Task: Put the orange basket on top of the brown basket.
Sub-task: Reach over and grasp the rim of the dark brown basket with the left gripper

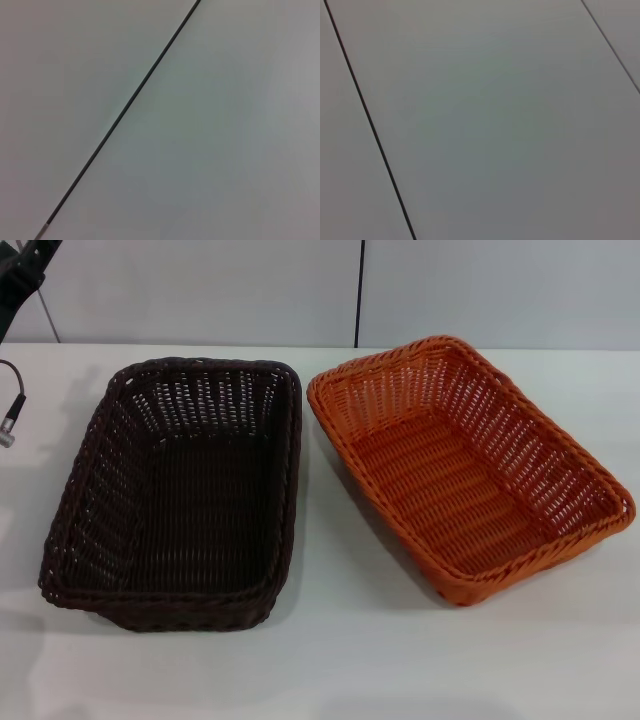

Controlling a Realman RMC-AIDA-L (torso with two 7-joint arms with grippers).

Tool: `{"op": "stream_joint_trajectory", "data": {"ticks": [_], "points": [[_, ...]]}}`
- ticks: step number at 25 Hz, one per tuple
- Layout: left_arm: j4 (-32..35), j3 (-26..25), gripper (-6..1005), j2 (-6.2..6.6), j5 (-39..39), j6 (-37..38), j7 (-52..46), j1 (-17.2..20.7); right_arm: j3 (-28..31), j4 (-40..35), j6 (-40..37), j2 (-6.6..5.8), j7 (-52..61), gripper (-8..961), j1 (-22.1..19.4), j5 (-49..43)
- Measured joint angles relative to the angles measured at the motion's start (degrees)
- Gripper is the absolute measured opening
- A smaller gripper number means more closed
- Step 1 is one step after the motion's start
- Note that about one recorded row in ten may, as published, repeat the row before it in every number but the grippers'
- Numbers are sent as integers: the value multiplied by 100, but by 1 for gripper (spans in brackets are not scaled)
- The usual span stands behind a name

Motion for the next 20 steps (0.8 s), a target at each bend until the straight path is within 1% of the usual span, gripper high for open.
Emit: {"op": "stream_joint_trajectory", "data": {"ticks": [4, 15, 17, 18, 20], "points": [[0, 0, 855, 4, 18, 47, 0, -24, 38, 15, 24, -35, -1, 773, 56, 1], [-5, 1, 843, 21, 30, 238, -1, -74, 60, 22, 138, -69, -6, 774, 108, 7], [-20, 76, 841, 39, 29, 372, -26, -127, 62, 19, 230, -99, -10, 774, 143, 7], [-97, 283, 840, 68, 34, 484, -100, -148, 62, 19, 230, -99, -10, 774, 143, 7], [-97, 283, 838, 68, 34, 484, -100, -148, 62, 28, 265, -124, -13, 774, 163, 7]]}}
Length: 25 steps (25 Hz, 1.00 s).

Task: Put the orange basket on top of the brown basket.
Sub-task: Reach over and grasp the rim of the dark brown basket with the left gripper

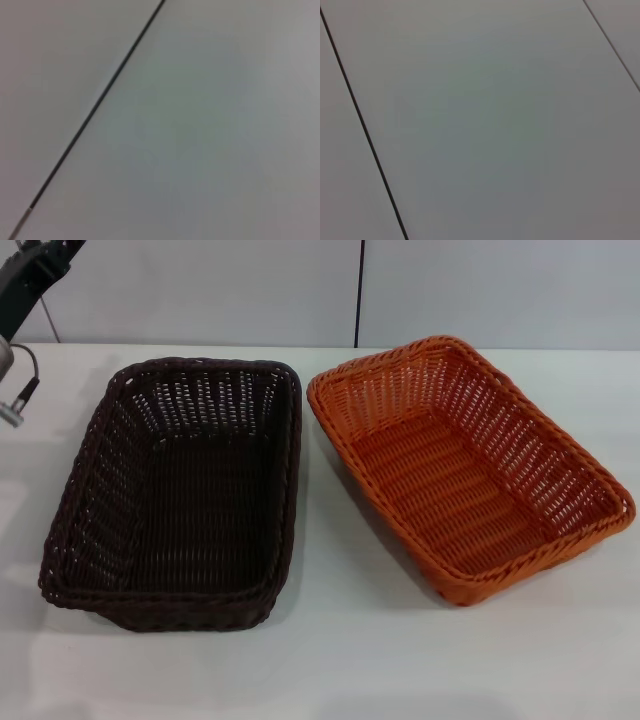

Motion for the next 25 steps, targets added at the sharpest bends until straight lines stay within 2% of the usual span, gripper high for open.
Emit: {"op": "stream_joint_trajectory", "data": {"ticks": [1, 2, 3, 4, 5, 6, 7, 9, 11, 12, 17, 22, 25], "points": [[0, 0, 837, 0, 0, 0, 0, 0, 0, 8, 22, -13, -2, 774, 16, 0], [-166, 327, 836, 74, 4, 209, -243, -2, 0, 9, 35, -16, -2, 774, 22, 0], [-166, 327, 835, 74, 4, 209, -243, -2, 0, 9, 35, -16, -2, 774, 22, 0], [-589, 1300, 834, 419, 55, 791, -1284, 44, -1, 10, 44, -18, -2, 774, 28, 0], [-724, 1639, 833, 571, 162, 891, -1694, 62, -2, 11, 50, -22, -2, 774, 33, 0], [-940, 2139, 832, 816, 462, 1019, -2435, 81, -1, 12, 52, -27, -2, 774, 36, 0], [-1071, 2368, 831, 945, 678, 1059, -2860, 77, -1, 12, 52, -27, -2, 774, 36, 0], [-1219, 2554, 829, 1072, 1046, 1099, -3377, 50, 28, 13, 54, -34, -2, 774, 35, 0], [-1274, 2552, 827, 1085, 1219, 1109, -3508, 27, 57, 14, 88, -39, -6, 774, 34, 0], [-1366, 2487, 826, 1085, 1605, 1132, -3730, -21, 70, 13, 111, -44, -8, 774, 35, 0], [-1402, 2406, 820, 1063, 2088, 1180, -4057, -83, 67, 14, 156, -49, -11, 774, 38, 0], [-1410, 2377, 815, 1060, 2224, 1194, -4166, -82, 67, 21, 174, -48, -11, 774, 29, 0], [-1410, 2287, 812, 1011, 2226, 1208, -4106, -52, 67, 27, 177, -41, -11, 774, 21, 0]]}}
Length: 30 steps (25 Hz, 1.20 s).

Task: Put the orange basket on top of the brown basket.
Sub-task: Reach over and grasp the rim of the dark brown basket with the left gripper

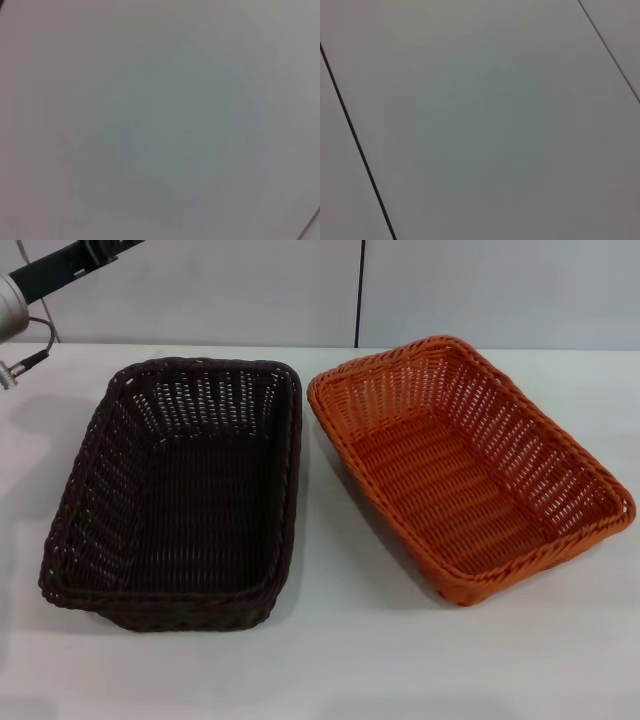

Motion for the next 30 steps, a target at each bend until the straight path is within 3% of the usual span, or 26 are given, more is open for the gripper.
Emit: {"op": "stream_joint_trajectory", "data": {"ticks": [4, 9, 11, 12, 15, 16, 20, 23, 26, 30], "points": [[17, -38, 808, -40, 6, 0, 36, 24, 0, 17, 10, 9, 0, 774, -5, 0], [14, 1, 803, 24, 160, -69, -219, 32, 0, 48, 25, 7, -5, 774, 14, -1], [-122, 3, 801, 118, 701, -187, -725, 29, 0, 56, 34, 6, -38, 774, 19, -1], [-257, 0, 799, 235, 1313, -374, -1325, -4, 0, 61, 36, 5, -55, 774, 24, -1], [-645, -31, 796, 410, 2459, -749, -2394, -53, 0, 65, 38, 5, -66, 774, 34, -1], [-1017, -42, 795, 482, 3194, -934, -3104, -46, 0, 65, 40, 5, -67, 774, 34, -1], [-1822, -193, 791, 536, 4753, -1402, -4407, -26, 0, 66, 45, 5, -69, 774, -3, -1], [-2376, -601, 788, 430, 6109, -2149, -5181, -96, 1, 66, 45, 5, -71, 774, -34, -1], [-2980, -1038, 785, 159, 7330, -2954, -5653, -191, 40, 65, 46, -13, -104, 774, -66, -1], [-3557, -1239, 781, -232, 8553, -3645, -5998, -268, 78, 65, 89, -75, -128, 774, -80, -1]]}}
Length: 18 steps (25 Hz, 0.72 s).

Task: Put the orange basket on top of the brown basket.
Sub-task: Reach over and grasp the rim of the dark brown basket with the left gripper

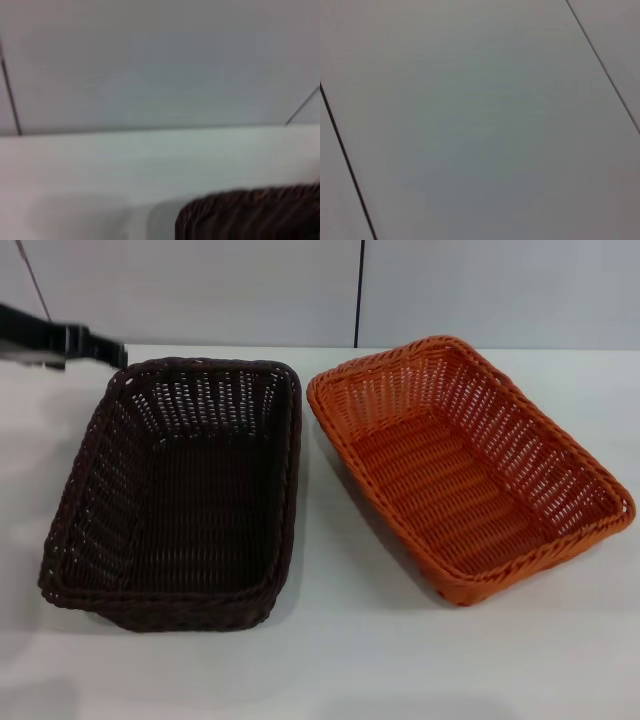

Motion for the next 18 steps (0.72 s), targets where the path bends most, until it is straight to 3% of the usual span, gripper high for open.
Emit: {"op": "stream_joint_trajectory", "data": {"ticks": [7, 18], "points": [[-425, -247, 773, -458, 803, -642, -73, 87, 0, 23, 87, -61, -4, 773, 31, 0], [-374, -260, 762, -593, 849, -750, -131, 325, -46, 16, 88, -126, -12, 773, 157, -18]]}}
